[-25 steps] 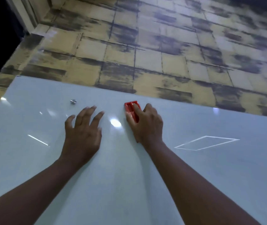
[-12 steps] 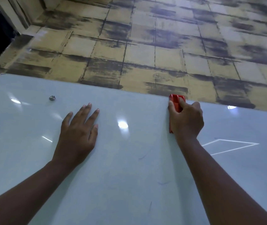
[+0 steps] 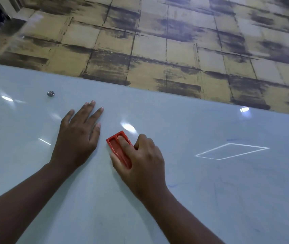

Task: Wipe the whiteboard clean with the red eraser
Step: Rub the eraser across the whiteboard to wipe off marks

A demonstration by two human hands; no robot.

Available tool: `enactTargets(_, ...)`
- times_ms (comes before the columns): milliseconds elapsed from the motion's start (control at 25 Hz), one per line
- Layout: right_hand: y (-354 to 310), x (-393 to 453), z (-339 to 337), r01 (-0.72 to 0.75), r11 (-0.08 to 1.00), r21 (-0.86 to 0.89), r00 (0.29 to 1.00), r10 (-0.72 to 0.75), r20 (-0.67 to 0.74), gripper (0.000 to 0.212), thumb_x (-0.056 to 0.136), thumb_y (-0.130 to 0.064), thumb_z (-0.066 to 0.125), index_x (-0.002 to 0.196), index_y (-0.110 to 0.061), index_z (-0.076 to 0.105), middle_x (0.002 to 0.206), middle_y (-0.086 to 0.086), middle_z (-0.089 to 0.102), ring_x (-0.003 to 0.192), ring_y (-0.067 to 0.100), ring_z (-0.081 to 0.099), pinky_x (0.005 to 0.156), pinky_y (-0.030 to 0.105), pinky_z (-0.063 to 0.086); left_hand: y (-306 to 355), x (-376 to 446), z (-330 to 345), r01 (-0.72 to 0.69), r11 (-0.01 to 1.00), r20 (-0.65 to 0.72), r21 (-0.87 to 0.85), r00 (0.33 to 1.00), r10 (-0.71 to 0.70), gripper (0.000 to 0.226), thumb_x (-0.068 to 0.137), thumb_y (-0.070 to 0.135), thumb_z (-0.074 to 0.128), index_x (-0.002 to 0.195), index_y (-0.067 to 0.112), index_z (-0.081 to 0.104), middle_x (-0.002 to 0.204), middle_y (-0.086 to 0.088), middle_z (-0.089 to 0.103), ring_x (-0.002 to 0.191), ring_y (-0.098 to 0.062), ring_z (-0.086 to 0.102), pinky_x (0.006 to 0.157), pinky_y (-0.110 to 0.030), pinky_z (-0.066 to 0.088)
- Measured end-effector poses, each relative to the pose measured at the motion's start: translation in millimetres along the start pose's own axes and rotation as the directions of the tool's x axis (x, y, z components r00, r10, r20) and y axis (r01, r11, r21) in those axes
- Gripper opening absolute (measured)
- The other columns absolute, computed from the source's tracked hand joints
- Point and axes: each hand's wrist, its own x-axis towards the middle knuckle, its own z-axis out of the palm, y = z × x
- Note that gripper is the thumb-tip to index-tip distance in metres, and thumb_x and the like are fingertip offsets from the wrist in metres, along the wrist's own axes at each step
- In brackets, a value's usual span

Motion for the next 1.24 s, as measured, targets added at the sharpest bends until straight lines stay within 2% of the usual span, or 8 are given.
enactTargets(80,29.3,3.4,-8.4,-0.020,0.998,-0.068,1.000,0.020,-0.001,0.040,0.095,-0.051,0.057,0.121,-0.026,0.074,0.082,0.005,0.051,0.069,0.026,0.050,0.058,0.035,0.043,1.0,-0.2,-1.1,-0.001,1.000,-0.012,-0.011,1.000,0.001,0.058,0.106,0.036,0.034,0.160,0.018,0.047,0.169,-0.008,0.038,0.158,-0.023,0.034,0.128,-0.046,0.019)
enactTargets(280,134.3,1.2,-55.4,-0.451,0.882,-0.138,0.892,0.437,-0.118,0.044,0.095,-0.053,0.067,0.132,-0.030,0.071,0.084,0.003,0.044,0.074,0.025,0.050,0.063,0.033,0.038,4.5,-10.2,-2.8,-0.003,1.000,-0.005,-0.021,1.000,0.003,0.058,0.106,0.036,0.037,0.160,0.016,0.046,0.170,-0.010,0.035,0.159,-0.024,0.031,0.130,-0.050,0.018)
enactTargets(520,130.4,-12.5,-51.8,-0.644,0.763,-0.045,0.754,0.624,-0.208,0.051,0.094,-0.052,0.068,0.138,-0.025,0.068,0.091,0.004,0.046,0.086,0.029,0.057,0.074,0.038,0.049,10.4,-25.5,-6.7,-0.018,0.999,-0.015,0.026,1.000,0.019,0.058,0.107,0.034,0.038,0.160,0.011,0.045,0.169,-0.015,0.037,0.158,-0.029,0.033,0.129,-0.052,0.020)
enactTargets(680,56.9,-26.6,-24.5,-0.415,0.908,-0.056,0.901,0.401,-0.165,0.041,0.093,-0.045,0.069,0.129,-0.026,0.073,0.085,0.003,0.042,0.074,0.029,0.050,0.068,0.044,0.049,15.2,-33.7,-8.6,0.008,0.999,-0.028,0.032,1.000,-0.007,0.057,0.107,0.035,0.040,0.158,0.012,0.047,0.168,-0.013,0.040,0.157,-0.028,0.035,0.128,-0.051,0.020)
enactTargets(800,-10.0,-55.1,-15.5,-0.151,0.989,-0.008,0.989,0.151,-0.006,0.045,0.095,-0.045,0.063,0.134,-0.026,0.069,0.089,0.005,0.048,0.078,0.027,0.048,0.067,0.039,0.042,13.8,-38.5,-13.0,0.023,0.999,0.008,-0.026,1.000,-0.023,0.057,0.107,0.035,0.042,0.160,0.014,0.045,0.169,-0.009,0.038,0.159,-0.026,0.031,0.129,-0.049,0.018)
enactTargets(1000,-39.2,-93.0,-30.1,0.161,0.987,0.016,0.970,-0.161,0.182,0.045,0.096,-0.050,0.064,0.133,-0.026,0.069,0.091,0.004,0.055,0.077,0.023,0.051,0.069,0.037,0.036,13.2,-57.0,-21.7,0.003,0.999,0.046,-0.053,0.999,-0.001,0.058,0.108,0.035,0.041,0.162,0.013,0.041,0.171,-0.009,0.034,0.160,-0.026,0.027,0.131,-0.051,0.019)
enactTargets(1080,-5.0,-84.4,-39.7,0.080,0.996,-0.041,0.988,-0.074,0.138,0.042,0.093,-0.048,0.067,0.131,-0.029,0.072,0.086,0.005,0.055,0.074,0.028,0.055,0.070,0.040,0.038,13.1,-72.3,-27.8,-0.006,0.997,0.038,-0.071,0.999,0.009,0.056,0.108,0.031,0.043,0.161,0.012,0.043,0.171,-0.008,0.034,0.160,-0.024,0.028,0.132,-0.049,0.018)
enactTargets(1240,84.0,-82.2,-70.6,-0.282,0.944,-0.174,0.959,0.285,-0.010,0.044,0.090,-0.050,0.068,0.130,-0.031,0.073,0.083,0.003,0.050,0.070,0.029,0.055,0.072,0.043,0.039,11.7,-102.6,-37.9,-0.013,0.998,0.037,-0.059,0.999,0.015,0.055,0.108,0.027,0.046,0.160,0.011,0.044,0.171,-0.007,0.034,0.160,-0.022,0.028,0.132,-0.045,0.017)
